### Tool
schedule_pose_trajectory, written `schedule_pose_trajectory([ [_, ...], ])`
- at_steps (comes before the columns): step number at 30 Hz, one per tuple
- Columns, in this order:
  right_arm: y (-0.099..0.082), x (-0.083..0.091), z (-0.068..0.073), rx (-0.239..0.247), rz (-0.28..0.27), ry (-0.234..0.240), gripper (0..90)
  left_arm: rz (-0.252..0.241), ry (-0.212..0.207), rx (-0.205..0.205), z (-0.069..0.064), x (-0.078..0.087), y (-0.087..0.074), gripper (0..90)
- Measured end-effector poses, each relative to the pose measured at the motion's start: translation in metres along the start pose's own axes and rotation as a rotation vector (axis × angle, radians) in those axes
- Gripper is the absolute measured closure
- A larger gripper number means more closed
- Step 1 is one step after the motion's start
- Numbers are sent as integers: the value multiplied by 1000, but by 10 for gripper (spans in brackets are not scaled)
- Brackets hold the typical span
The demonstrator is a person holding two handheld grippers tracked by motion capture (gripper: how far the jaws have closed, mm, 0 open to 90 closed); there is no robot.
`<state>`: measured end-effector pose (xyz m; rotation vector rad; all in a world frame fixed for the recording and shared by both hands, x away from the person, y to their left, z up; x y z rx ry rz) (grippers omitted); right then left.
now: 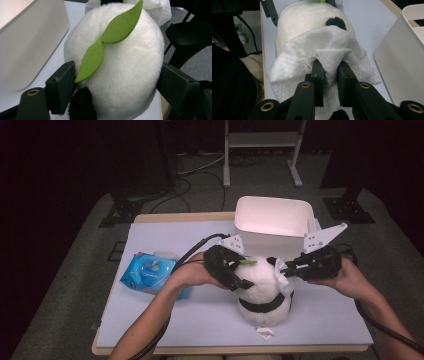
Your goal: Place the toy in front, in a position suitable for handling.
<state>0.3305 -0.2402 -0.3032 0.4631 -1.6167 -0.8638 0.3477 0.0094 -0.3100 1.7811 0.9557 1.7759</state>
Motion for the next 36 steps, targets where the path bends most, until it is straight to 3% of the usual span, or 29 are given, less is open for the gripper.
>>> schedule_pose_trajectory([
  [11, -15, 7, 0, -28, 1, -14, 769, 7, -38, 48, 5, -13, -13, 118],
  [17, -18, 8, 0, -36, 6, -17, 769, -10, -50, 41, 6, -18, -17, 140],
  [19, -18, 8, -1, -35, 6, -21, 769, -24, -49, 42, 7, -17, -17, 248],
  [22, -17, 8, -1, -31, -2, -31, 769, -41, -34, 44, 8, -13, -16, 292],
  [26, -14, 11, -2, -32, -26, -42, 769, -54, 1, 18, 7, -2, -10, 312],
  [29, -12, 8, -2, -21, -3, -49, 769, -56, 21, 10, 6, 10, -7, 320],
  [31, -12, 4, -2, -17, 1, -36, 769, -29, 32, 6, 6, 15, -7, 320],
  [36, -6, 0, 0, -3, -4, -25, 769, -16, 27, 15, 5, 15, -14, 318],
])
Point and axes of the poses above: each handheld gripper's, and its own axes: x roughly backward along the jaws, y roughly out of its top, z roughly to its left, the point moved 2 cm from there along -x, roughly forward along the jaws, and after that the axes turned 3 degrees about x, right-handed, at the moved point
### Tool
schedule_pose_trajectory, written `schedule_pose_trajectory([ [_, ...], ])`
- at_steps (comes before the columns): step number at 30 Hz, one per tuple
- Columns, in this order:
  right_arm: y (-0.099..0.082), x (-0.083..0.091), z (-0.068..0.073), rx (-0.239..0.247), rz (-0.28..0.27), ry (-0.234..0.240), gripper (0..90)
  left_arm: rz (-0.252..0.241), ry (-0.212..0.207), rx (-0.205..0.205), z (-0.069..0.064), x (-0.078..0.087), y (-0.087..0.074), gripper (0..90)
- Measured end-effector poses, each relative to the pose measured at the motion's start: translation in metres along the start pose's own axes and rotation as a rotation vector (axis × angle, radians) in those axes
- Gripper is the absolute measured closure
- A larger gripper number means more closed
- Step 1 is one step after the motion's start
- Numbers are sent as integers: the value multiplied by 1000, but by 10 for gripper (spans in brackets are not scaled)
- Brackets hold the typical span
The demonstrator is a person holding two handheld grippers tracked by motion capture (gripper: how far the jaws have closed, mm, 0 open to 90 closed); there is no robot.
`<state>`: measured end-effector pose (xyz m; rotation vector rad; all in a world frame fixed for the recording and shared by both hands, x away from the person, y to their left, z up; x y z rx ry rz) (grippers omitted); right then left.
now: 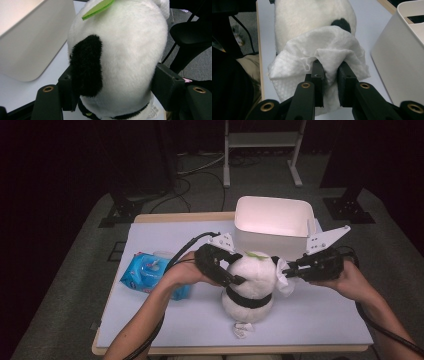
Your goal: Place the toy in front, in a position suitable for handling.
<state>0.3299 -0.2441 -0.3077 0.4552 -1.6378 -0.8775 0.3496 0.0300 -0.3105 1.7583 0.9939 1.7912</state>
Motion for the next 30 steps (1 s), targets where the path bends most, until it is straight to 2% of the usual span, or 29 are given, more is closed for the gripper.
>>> schedule_pose_trajectory([
  [6, 13, 5, 1, 24, 8, -14, 769, -6, 6, 4, -1, -3, 0, 308],
  [9, 20, 5, 2, 43, 32, -17, 768, 0, 6, 2, -3, -5, 2, 305],
  [15, 37, 9, 4, 73, 15, -6, 769, 0, -3, -24, -7, -10, 8, 304],
  [17, 45, 6, 6, 101, 47, -10, 768, 6, -5, -33, -8, -13, 12, 302],
  [20, 46, 5, 5, 104, 71, -14, 769, -5, -11, -20, -8, -15, 11, 288],
  [23, 40, 3, 3, 84, 80, -3, 769, -6, -14, -14, -6, -17, 8, 250],
  [30, 30, 0, 0, 56, 64, 12, 769, -20, -23, 12, -5, -21, 2, 163],
])
Point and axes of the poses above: each handheld gripper's, and its own axes: x roughly backward along the jaws, y roughly out of its top, z roughly to its left, the point moved 2 cm from there along -x, roughly forward along the jaws, and after that the axes turned 3 degrees about x, right-handed, at the moved point
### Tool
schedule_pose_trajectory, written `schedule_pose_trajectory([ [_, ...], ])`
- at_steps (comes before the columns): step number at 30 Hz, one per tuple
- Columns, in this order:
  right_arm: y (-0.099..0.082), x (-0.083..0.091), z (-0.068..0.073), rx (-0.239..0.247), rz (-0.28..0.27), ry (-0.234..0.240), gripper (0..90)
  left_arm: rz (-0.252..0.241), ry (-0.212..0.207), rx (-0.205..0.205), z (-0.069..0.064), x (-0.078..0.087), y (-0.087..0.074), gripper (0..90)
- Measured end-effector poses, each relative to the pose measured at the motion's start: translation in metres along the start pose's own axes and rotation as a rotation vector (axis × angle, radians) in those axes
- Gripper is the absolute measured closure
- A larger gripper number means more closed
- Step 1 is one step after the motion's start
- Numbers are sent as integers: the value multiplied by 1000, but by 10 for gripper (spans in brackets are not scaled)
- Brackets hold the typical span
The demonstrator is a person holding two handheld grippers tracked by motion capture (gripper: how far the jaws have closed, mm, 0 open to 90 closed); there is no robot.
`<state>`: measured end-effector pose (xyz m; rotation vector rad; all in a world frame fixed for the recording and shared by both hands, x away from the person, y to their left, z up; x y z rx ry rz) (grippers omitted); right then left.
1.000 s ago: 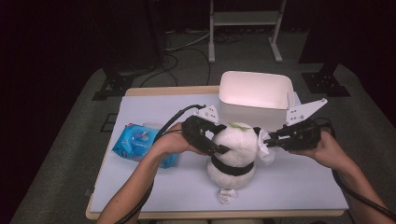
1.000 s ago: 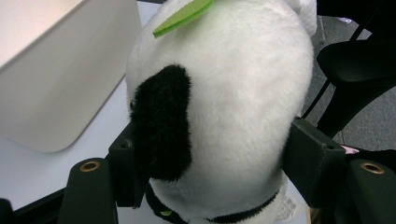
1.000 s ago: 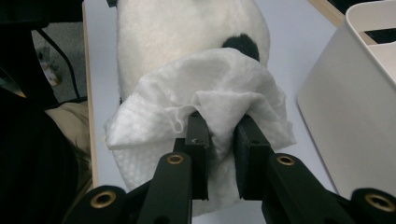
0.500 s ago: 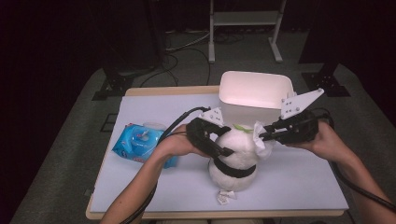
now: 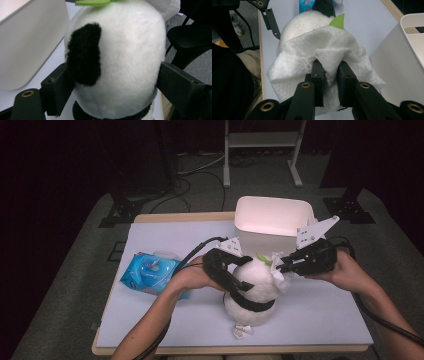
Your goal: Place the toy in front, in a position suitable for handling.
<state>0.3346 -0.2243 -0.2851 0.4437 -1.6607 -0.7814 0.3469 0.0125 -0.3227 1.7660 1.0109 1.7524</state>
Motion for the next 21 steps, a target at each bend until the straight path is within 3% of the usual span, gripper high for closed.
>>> schedule_pose_trajectory([
  [5, -4, 1, 1, -13, 6, -4, 770, 14, -18, 22, 4, -5, -7, 139],
  [13, -9, 1, 1, -15, 4, 0, 772, -10, -45, 33, 6, -14, -14, 114],
  [16, -10, 3, 2, -11, 6, -4, 771, -25, -43, 26, 5, -12, -13, 232],
  [21, -8, 7, 1, -8, -19, -12, 771, -31, -35, 11, 4, -5, -8, 300],
])
Point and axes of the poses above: each handheld gripper's, and its own axes: x roughly backward along the jaws, y roughly out of its top, z roughly to its left, the point moved 2 cm from there along -x, roughly forward along the jaws, and after that the axes turned 3 degrees about x, right-handed, at the moved point
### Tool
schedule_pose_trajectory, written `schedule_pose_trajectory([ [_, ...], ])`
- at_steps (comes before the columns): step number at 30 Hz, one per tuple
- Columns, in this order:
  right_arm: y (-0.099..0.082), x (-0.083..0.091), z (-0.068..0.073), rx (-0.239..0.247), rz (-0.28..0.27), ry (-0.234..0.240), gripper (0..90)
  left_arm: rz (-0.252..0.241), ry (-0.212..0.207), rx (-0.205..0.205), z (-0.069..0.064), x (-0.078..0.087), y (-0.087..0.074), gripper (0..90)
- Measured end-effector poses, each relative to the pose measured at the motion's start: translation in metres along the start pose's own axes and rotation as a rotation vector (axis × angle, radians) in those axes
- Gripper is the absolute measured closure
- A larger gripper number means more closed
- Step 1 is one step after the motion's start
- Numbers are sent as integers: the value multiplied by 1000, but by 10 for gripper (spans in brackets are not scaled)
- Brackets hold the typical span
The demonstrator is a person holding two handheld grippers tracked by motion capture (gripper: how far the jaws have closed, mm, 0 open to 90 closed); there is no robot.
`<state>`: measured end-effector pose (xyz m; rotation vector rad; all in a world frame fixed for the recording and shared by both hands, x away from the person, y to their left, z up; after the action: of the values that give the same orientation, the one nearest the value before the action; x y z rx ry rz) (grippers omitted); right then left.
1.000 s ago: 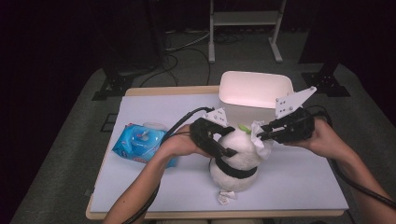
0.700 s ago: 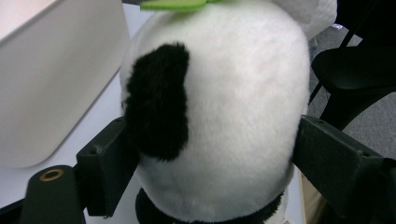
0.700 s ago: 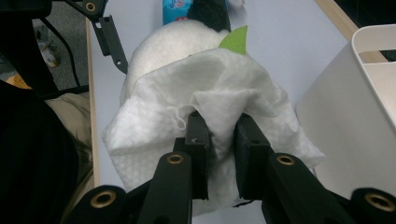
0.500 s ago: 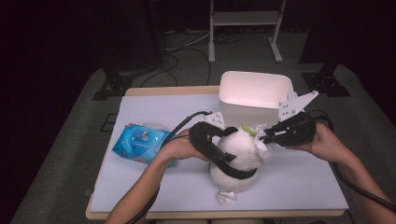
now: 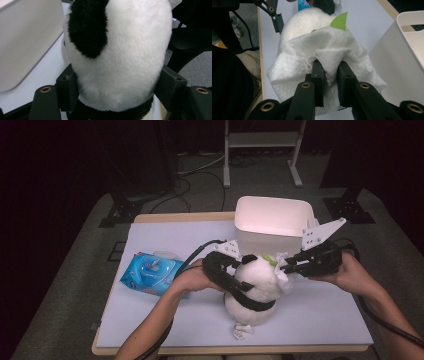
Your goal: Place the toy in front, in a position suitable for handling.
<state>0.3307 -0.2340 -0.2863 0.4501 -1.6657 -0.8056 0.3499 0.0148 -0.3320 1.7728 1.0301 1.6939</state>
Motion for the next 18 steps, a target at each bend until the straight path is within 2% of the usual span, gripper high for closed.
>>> schedule_pose_trajectory([
  [6, 5, 3, 1, 11, -21, -21, 770, 26, 21, -21, 0, 11, 9, 317],
  [10, 1, 0, 2, -2, -23, -22, 770, 38, 46, -39, -3, 21, 14, 317],
  [15, -2, -3, 2, -1, -17, -11, 771, 59, 44, -37, -4, 14, 12, 314],
  [18, -2, 0, 1, -1, -20, -2, 771, 61, 34, -53, -7, 6, 14, 308],
])
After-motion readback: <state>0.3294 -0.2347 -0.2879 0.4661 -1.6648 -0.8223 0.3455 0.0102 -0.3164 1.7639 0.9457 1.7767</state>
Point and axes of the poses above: each handheld gripper's, and its own axes: x roughly backward along the jaws, y roughly out of its top, z roughly to its left, the point moved 2 cm from there along -x, roughly forward along the jaws, and after that the axes turned 3 degrees about x, right-handed, at the moved point
